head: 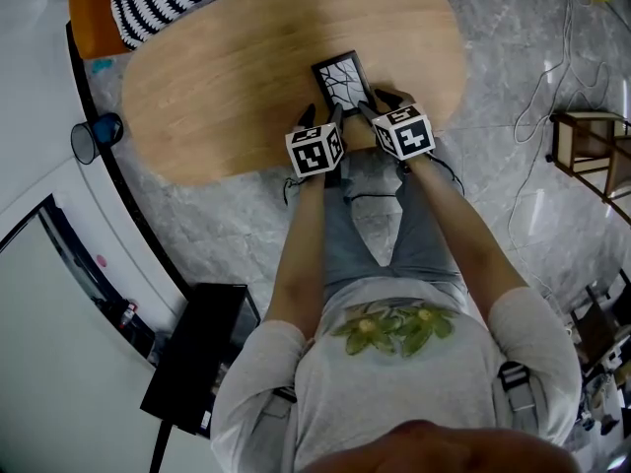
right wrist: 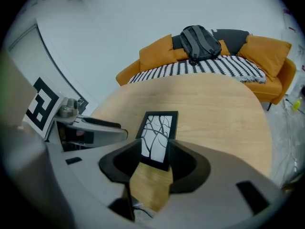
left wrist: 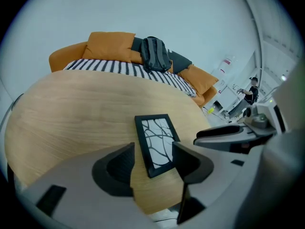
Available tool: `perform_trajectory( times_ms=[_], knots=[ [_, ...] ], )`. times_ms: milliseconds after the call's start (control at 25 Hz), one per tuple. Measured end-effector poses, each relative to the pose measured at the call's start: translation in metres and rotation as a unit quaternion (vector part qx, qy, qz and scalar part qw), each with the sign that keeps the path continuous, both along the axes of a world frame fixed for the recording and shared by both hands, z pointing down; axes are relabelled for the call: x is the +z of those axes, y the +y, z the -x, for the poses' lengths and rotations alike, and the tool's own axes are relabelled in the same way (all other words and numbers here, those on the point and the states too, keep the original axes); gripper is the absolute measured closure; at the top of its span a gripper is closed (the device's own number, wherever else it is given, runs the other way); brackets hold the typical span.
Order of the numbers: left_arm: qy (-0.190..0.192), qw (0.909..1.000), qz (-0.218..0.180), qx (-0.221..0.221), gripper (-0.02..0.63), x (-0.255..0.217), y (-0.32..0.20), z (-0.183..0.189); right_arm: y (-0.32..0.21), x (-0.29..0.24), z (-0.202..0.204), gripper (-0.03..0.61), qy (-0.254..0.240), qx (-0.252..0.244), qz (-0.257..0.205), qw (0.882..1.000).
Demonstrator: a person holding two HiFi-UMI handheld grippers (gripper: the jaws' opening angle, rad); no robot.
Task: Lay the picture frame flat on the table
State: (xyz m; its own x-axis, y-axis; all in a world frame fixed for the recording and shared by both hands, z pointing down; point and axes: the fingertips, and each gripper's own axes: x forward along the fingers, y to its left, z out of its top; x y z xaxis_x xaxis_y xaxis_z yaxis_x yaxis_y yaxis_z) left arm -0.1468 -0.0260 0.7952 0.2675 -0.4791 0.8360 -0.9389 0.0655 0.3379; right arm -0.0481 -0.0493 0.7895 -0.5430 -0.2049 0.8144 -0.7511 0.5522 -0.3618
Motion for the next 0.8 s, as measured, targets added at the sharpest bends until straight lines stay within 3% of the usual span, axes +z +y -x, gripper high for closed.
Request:
perform_trajectory(
  times_ms=[160,360,560,800],
  knots=[
    [0.002,1.0,-0.005,0.005,0.378,-0.03,-0.002,-0.002,0.0,-0.029,0.0,0.45,-0.001,0.005,-0.004,1.0],
    [0.006,0.9999,-0.006,0.011,0.477,-0.069,-0.003,-0.003,-0.002,-0.068,0.0,0.569,-0.002,0.015,-0.009,1.0],
    [0.001,0.9999,-0.006,0.011,0.571,-0.1,-0.004,-0.002,-0.007,-0.1,0.001,0.571,-0.007,0.019,-0.003,1.0],
    [-0.003,0.9998,-0.017,0.014,0.595,-0.124,-0.008,-0.006,-0.002,-0.121,0.005,0.571,-0.006,-0.013,-0.003,1.0]
  ],
)
